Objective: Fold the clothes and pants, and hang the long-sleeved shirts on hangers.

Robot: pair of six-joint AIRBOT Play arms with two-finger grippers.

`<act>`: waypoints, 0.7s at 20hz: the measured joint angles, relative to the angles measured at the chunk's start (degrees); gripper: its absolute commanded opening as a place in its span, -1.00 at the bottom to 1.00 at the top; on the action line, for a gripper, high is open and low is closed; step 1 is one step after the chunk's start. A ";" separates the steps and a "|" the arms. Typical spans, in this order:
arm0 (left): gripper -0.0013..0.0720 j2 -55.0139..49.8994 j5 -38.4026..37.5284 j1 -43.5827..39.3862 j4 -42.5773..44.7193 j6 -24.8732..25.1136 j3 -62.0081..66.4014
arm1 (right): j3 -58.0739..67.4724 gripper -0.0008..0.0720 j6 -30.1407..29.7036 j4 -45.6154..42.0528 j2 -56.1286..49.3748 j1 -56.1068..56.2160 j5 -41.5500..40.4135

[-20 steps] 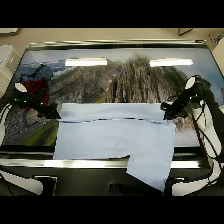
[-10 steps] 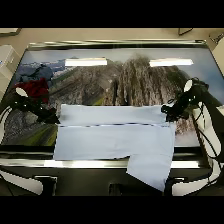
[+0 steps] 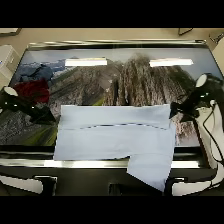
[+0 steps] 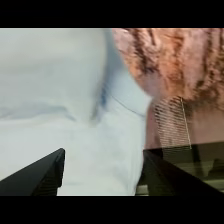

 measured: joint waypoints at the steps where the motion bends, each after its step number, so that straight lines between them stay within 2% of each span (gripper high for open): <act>1: 0.14 1.95 -0.44 1.16 0.44 -0.02 -1.51 | -1.07 0.62 -0.31 -0.11 1.64 -1.68 1.03; 2: 0.15 4.09 -0.48 2.21 1.05 0.02 -4.26 | -3.02 0.62 -0.44 -0.04 3.52 -3.10 1.60; 3: 0.46 6.19 -0.04 3.10 1.42 0.24 -7.91 | -5.35 0.62 -0.74 0.02 5.38 -4.17 1.55; 4: 0.66 8.55 0.94 3.96 1.79 0.79 -12.76 | -8.07 0.62 -0.98 -0.02 7.23 -4.96 1.29; 5: 0.61 10.84 2.12 4.72 1.99 1.55 -17.68 | -11.06 0.61 -1.49 -0.04 9.11 -5.55 0.48; 6: 0.42 13.25 3.45 5.53 2.29 2.67 -22.93 | -13.64 0.59 -1.79 0.13 10.58 -5.92 -0.11; 7: 0.33 15.39 4.79 6.27 2.43 3.96 -27.41 | -16.04 0.59 -2.10 0.13 11.87 -6.23 -0.83; 10: 0.33 20.15 7.89 8.55 2.71 7.13 -37.55 | -20.24 0.59 -3.02 0.35 13.94 -6.69 -1.73; 14: 0.26 22.32 10.01 9.55 2.75 9.27 -43.23 | -22.03 0.56 -3.65 0.59 14.82 -6.91 -2.16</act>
